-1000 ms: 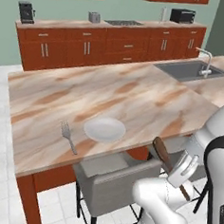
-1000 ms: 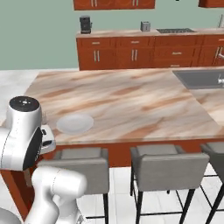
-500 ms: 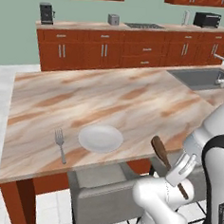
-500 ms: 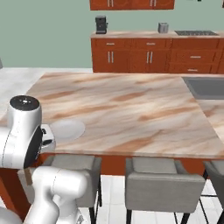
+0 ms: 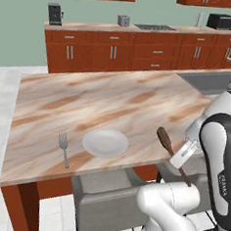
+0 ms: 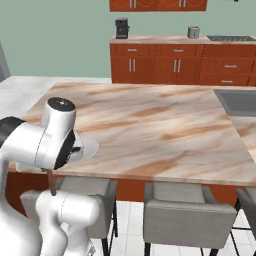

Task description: Take the fork and place it on the left side of the plate. Then take the spoon and place it on the right side of the plate. Make sure they're directly next to the plate.

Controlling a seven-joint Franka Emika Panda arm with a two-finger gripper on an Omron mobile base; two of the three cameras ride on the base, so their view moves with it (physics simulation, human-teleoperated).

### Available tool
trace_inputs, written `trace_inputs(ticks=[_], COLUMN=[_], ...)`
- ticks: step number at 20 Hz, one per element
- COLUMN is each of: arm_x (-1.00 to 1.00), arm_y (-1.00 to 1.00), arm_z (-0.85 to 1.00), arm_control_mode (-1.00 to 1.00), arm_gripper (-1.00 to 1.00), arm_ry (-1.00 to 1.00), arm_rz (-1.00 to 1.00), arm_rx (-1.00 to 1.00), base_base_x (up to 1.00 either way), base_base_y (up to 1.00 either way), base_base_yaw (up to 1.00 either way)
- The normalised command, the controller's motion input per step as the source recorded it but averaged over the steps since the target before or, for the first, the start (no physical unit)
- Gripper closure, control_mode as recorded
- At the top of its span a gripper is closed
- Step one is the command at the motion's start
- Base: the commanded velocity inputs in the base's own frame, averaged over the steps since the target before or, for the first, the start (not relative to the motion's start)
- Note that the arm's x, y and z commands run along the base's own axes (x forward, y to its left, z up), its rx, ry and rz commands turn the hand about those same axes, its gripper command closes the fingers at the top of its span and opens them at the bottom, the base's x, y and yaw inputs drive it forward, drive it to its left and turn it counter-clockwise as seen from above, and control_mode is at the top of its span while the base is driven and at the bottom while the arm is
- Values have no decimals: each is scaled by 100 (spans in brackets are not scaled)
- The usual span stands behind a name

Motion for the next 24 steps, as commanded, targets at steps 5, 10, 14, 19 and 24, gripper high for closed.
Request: trace_inputs(ticks=[5, 10, 14, 19, 24], arm_x=[91, 74, 53, 35, 22], arm_y=[-9, -11, -34, -46, -22], arm_z=[-2, -15, -29, -47, -53], arm_control_mode=[-100, -100, -100, -100, -100], arm_gripper=[100, 100, 100, 100, 100], arm_ry=[11, 7, 4, 4, 4], arm_rz=[-24, -33, -28, -15, -3], arm_rx=[-1, -6, -5, -5, -9], base_base_x=[0, 0, 0, 0, 0], base_base_y=[0, 0, 0, 0, 0], base_base_yaw=[0, 0, 0, 0, 0])
